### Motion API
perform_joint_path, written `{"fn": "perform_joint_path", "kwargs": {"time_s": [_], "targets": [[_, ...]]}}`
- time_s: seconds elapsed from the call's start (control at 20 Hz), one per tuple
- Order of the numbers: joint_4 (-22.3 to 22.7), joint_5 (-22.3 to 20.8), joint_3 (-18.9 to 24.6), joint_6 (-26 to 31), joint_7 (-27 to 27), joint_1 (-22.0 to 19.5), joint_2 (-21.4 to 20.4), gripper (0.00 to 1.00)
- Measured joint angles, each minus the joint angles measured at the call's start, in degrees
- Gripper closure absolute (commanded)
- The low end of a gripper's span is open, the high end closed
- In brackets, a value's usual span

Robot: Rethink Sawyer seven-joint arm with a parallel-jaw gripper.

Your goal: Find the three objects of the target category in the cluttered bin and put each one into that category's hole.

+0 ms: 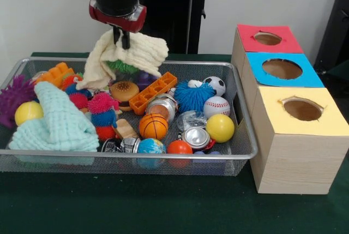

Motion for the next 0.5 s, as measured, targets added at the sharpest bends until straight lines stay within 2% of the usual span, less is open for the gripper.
{"fn": "perform_joint_path", "kwargs": {"time_s": [0.5], "targets": [[1.52,-0.51,-0.05,-1.6,0.0,-1.27,-1.09,1.0]]}}
